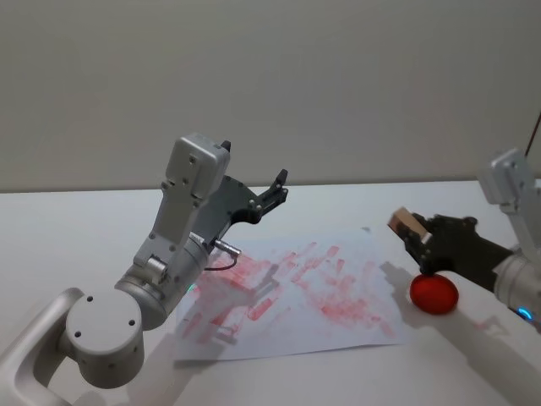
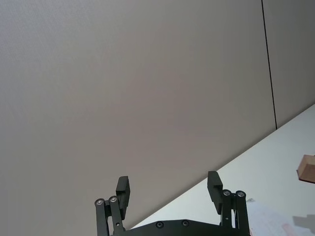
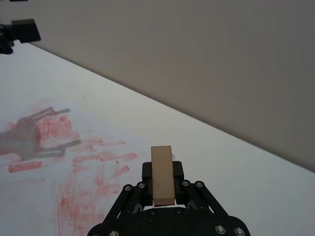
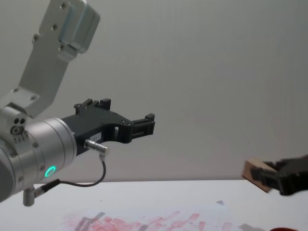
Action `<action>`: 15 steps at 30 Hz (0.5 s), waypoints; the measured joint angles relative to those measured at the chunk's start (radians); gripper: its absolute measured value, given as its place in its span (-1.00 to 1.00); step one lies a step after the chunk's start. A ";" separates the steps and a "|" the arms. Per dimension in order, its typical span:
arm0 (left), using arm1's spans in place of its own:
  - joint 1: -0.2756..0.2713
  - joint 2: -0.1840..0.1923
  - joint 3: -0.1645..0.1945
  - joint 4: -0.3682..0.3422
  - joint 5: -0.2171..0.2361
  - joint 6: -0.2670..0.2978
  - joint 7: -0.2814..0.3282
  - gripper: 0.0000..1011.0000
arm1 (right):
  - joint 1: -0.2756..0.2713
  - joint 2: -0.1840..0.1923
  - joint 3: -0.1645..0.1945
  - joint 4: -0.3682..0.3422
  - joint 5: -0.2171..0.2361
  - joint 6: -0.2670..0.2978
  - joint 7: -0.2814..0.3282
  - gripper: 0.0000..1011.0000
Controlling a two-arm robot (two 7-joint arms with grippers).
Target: Use the one hand to pick up the stamp and affix it onto the A4 paper.
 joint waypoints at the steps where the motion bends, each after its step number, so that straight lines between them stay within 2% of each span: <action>1: 0.000 0.000 0.000 0.000 0.000 0.000 0.000 0.98 | -0.018 0.008 0.004 -0.012 0.011 0.008 -0.021 -0.56; 8: 0.000 0.000 0.000 0.000 0.000 0.000 0.000 0.98 | -0.078 0.031 0.014 -0.036 0.065 0.036 -0.094 -0.55; 15: 0.000 0.000 0.000 0.000 0.000 0.000 0.000 0.98 | -0.114 0.042 0.018 -0.043 0.100 0.058 -0.126 -0.56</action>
